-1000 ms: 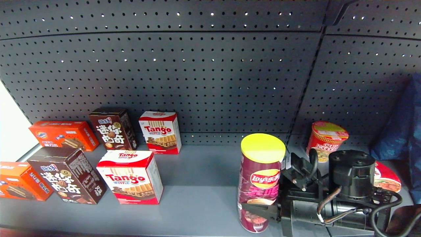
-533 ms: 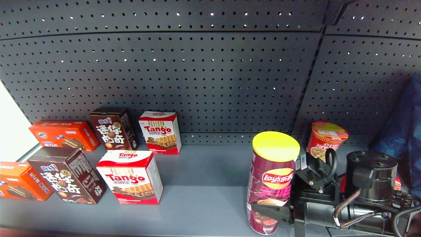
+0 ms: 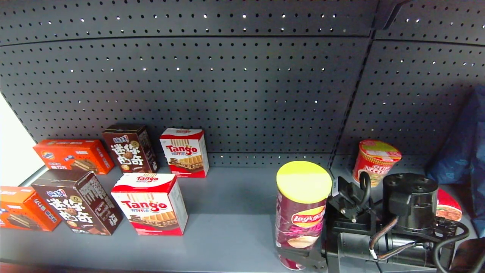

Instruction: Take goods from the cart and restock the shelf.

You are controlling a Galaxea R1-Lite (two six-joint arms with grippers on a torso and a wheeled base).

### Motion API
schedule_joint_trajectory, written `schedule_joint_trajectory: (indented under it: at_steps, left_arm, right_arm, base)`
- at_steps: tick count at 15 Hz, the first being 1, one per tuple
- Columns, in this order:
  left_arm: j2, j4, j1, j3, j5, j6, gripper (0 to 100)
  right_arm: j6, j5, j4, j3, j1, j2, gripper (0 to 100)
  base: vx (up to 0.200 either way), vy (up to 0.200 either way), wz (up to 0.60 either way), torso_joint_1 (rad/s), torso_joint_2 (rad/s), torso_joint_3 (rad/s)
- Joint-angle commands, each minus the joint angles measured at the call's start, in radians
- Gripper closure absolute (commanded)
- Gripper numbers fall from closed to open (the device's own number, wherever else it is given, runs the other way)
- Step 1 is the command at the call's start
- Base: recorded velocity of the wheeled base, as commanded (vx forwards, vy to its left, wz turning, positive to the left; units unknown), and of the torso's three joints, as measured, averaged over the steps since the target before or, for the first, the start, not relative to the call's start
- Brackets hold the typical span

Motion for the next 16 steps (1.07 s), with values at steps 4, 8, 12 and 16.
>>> schedule_joint_trajectory:
  at_steps: [4, 8, 12, 16]
  left_arm:
    - [-0.005, 0.000, 0.000, -0.001, 0.002, -0.001, 100]
    - [-0.007, 0.000, 0.000, -0.001, 0.003, -0.001, 100]
    - [-0.009, 0.000, 0.000, -0.001, 0.003, -0.001, 100]
    - [-0.005, 0.000, 0.000, -0.014, 0.003, 0.001, 100]
  right_arm:
    - [0.000, 0.000, 0.000, 0.044, -0.005, -0.031, 0]
    - [0.000, 0.000, 0.001, 0.113, -0.013, -0.099, 0]
    - [0.000, 0.002, 0.001, 0.176, -0.033, -0.172, 0]
    - [0.001, 0.002, 0.005, 0.217, -0.034, -0.235, 0]
  base:
    - [0.000, 0.000, 0.00, 0.000, 0.00, 0.000]
    - [0.000, 0.000, 0.00, 0.000, 0.00, 0.000]
    - [0.000, 0.000, 0.00, 0.000, 0.00, 0.000]
    - [0.000, 0.000, 0.00, 0.000, 0.00, 0.000]
